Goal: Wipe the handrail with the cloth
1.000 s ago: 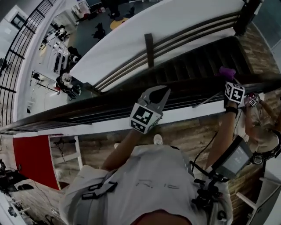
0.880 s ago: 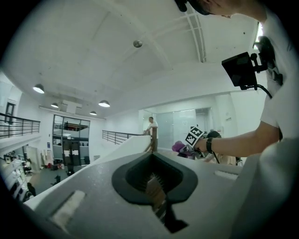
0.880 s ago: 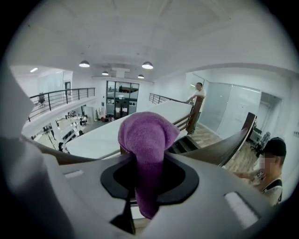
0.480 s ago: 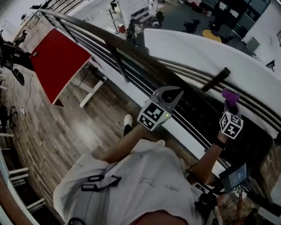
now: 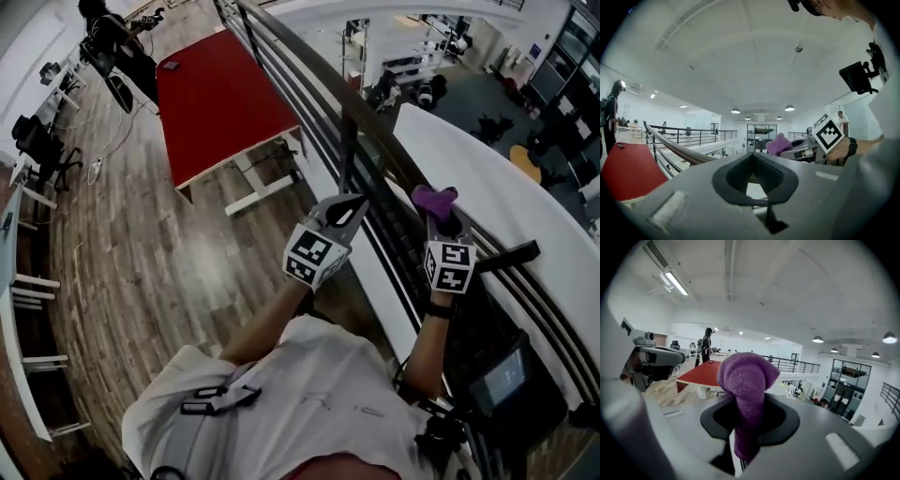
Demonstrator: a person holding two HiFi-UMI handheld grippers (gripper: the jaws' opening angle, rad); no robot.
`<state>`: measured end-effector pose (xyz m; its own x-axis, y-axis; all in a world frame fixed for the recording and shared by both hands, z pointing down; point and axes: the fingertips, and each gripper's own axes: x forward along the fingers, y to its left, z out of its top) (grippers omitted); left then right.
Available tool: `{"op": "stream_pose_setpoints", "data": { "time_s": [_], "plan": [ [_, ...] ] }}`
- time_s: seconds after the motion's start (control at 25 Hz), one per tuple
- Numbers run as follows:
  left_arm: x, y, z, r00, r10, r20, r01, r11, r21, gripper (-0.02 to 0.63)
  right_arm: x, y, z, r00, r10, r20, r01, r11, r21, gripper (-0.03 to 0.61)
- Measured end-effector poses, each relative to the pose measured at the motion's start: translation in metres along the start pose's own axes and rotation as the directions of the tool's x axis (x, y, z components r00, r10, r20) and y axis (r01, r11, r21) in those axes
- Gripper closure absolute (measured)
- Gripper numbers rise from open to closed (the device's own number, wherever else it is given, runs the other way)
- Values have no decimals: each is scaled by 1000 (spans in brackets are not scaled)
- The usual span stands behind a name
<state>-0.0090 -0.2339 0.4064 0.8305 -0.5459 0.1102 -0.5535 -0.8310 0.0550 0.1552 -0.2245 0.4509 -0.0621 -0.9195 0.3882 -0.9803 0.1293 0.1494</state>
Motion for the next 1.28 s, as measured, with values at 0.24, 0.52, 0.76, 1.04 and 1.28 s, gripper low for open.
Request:
{"op": "stream_pose_setpoints", "data": {
  "time_s": [0.24,0.52,0.76,1.04,1.28],
  "plan": [
    [-20,69,0,995,103,-10,-103,995,-5,612,62,77,17,992,122,9,-121,991,-53,479],
    [-14,130,-7,991,133,1,-133,991,-26,612,133,127,16,984,171,-49,-174,981,-80,479],
    [2,152,-18,990,138,-21,-139,990,-29,612,171,150,-16,976,178,-123,-191,976,-105,479],
    [33,179,-43,994,97,-53,-100,994,-45,612,240,148,-70,972,68,-223,-119,967,-225,479],
    [54,198,-60,995,55,-85,-61,996,-65,612,310,134,-111,950,-74,-304,-23,952,-306,480]
  ]
}}
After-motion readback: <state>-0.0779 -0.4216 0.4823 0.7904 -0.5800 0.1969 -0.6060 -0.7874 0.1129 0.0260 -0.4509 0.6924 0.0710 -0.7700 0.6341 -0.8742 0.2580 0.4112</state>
